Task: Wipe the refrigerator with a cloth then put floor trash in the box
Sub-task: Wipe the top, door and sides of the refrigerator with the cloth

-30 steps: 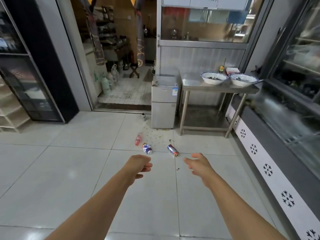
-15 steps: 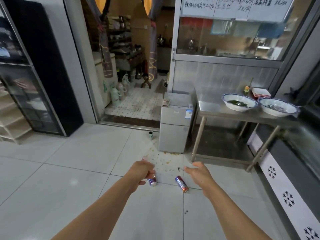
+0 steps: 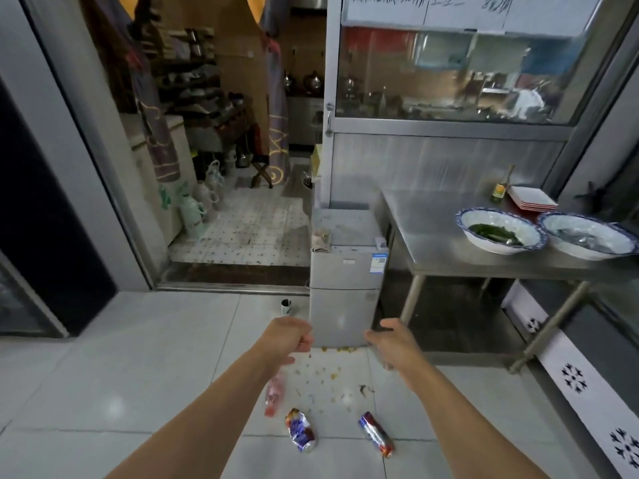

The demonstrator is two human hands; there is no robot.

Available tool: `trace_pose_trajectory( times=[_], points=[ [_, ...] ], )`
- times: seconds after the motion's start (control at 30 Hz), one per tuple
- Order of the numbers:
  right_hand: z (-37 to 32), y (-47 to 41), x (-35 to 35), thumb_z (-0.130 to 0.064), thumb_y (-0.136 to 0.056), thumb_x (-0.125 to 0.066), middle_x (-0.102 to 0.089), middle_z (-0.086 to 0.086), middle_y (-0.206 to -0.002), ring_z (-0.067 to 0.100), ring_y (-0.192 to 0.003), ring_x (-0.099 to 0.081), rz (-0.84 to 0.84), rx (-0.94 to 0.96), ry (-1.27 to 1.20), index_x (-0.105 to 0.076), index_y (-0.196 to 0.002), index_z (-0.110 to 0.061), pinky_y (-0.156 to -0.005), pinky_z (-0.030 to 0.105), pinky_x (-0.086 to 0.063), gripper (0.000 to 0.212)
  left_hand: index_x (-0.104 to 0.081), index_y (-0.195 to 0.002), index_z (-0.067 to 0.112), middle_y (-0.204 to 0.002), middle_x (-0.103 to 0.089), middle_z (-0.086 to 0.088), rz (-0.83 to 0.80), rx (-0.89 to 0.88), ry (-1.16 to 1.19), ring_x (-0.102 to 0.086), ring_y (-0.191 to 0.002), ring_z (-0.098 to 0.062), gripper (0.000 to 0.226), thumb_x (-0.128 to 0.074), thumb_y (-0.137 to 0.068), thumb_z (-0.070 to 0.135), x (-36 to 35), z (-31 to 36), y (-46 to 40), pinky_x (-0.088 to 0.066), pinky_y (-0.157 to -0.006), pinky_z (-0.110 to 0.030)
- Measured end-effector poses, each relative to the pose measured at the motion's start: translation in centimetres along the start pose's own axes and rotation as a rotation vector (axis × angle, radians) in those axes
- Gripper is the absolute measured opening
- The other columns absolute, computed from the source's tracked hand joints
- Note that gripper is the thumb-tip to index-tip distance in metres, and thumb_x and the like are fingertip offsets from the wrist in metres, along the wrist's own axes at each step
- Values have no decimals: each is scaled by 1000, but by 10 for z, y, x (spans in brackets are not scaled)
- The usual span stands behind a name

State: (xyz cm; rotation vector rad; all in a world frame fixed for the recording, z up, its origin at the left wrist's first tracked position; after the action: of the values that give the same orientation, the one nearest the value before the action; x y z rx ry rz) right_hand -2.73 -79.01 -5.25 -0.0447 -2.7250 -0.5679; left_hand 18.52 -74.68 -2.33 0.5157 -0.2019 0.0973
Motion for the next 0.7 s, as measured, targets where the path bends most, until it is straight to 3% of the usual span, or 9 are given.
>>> trace_pose_trajectory(
  times=[0.13, 0.27, 0.37, 0.43, 0.57, 0.7],
  points=[
    [-34, -66, -9, -23, -88, -63, -51, -11, -86, 4, -77, -50, -3, 5, -23, -45, -104, -25, -65, 23, -41, 25, -57, -86, 22, -86, -65, 0, -18, -7, 5, -61, -78, -12, 9, -51, -93, 23, 13, 38, -67, -41, -76, -30],
    [-67, -139, -19, -23, -87, -64, -55, -1, -103, 13, -88, -55, -6, 23, -40, -46, -106, -20, -80, 30, -45, 26, -59, -88, 20, -90, -67, -2, -6, -5, -10, -61, -81, -14, 8, -52, -91, 20, 23, 77, -135, -41, -78, -31],
    [-91, -196, -30, -26, -87, -64, -57, 5, -120, 21, -104, -56, -33, 32, -43, -48, -124, -13, -92, 37, -47, 42, -59, -77, 22, -88, -65, -3, 12, -11, -21, -60, -83, -16, 16, -52, -89, 15, 28, 102, -182, -41, -82, -33],
    [-105, -236, -40, -29, -87, -63, -58, 6, -118, 23, -105, -57, -63, 24, -18, -48, -124, -15, -95, 42, -47, 43, -58, -80, 23, -91, -65, -4, 37, 1, -3, -60, -82, -15, 14, -53, -90, 15, 32, 116, -215, -42, -81, -33],
    [-132, -300, -60, -27, -89, -63, -50, -1, -99, 11, -83, -50, -96, 10, -16, -45, -123, -15, -73, 29, -42, 40, -57, -72, 21, -83, -61, -5, 52, 12, 8, -54, -68, -12, 21, -51, -90, 11, 43, 136, -272, -37, -59, -23],
    [-148, -353, -81, -30, -88, -64, -51, 5, -116, 20, -102, -51, -106, 12, 77, -43, -130, -12, -79, 30, -38, 50, -55, -68, 17, -73, -58, -3, 32, 30, 8, -52, -65, -12, 23, -53, -90, 10, 54, 148, -326, -40, -54, -20]
  ],
)
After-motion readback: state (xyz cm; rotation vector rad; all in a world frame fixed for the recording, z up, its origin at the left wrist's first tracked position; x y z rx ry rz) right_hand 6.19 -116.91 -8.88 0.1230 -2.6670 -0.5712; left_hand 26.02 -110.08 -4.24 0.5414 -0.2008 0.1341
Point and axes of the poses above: each hand's wrist, its own y-axis away from the middle knuckle, its own x-axis out of the back of the hand, z = x × y, the point moved 8 cm from there along -y, towards the middle knuckle
